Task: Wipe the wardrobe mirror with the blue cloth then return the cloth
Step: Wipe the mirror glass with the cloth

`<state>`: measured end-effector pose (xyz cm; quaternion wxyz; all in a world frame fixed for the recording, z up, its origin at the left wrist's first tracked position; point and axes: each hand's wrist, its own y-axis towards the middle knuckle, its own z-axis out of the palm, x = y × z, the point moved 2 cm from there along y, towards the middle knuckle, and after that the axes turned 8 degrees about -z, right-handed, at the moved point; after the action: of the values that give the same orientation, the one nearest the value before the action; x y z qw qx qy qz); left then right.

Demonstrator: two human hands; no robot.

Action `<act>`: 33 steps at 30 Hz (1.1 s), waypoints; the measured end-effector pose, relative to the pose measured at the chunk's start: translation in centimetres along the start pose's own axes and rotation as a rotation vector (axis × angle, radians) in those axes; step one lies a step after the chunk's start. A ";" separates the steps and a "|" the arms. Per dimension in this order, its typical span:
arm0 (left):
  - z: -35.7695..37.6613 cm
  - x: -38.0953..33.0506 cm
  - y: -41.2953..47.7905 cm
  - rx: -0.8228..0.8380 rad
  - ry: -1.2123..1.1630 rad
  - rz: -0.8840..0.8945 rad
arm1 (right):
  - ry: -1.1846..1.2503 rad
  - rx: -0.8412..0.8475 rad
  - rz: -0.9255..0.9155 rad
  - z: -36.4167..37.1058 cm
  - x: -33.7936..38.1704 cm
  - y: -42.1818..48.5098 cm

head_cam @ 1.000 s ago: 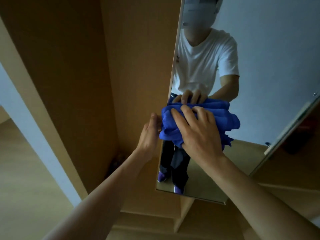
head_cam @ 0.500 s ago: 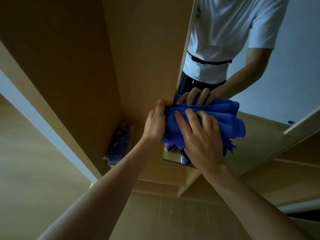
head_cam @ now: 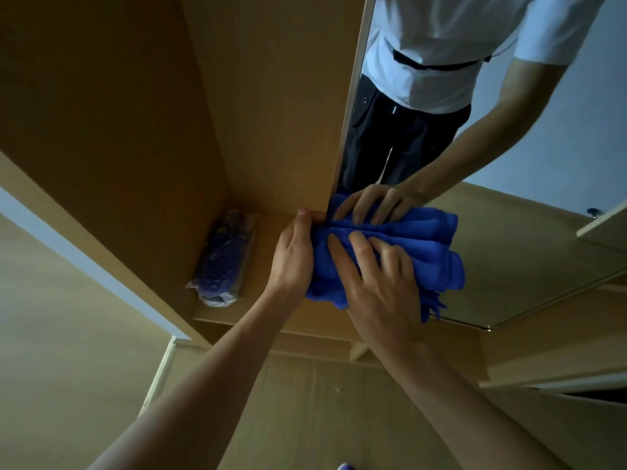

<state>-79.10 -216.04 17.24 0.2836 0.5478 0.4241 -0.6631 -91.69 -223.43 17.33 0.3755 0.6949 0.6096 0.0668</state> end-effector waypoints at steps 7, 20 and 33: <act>0.0 6.1 1.8 -0.014 -0.005 -0.028 | 0.050 0.095 0.027 4.9 2.5 -4.4; -0.2 12.5 2.6 -0.080 0.030 -0.090 | 0.314 0.348 0.038 10.3 5.2 -9.6; 0.6 6.6 -0.8 -0.006 0.112 -0.068 | 0.460 0.575 -0.067 6.2 1.9 -8.2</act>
<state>-81.60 -215.58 11.03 0.2383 0.5682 0.4597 -0.6395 -94.36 -224.61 7.31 0.0197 0.7186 0.6942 0.0349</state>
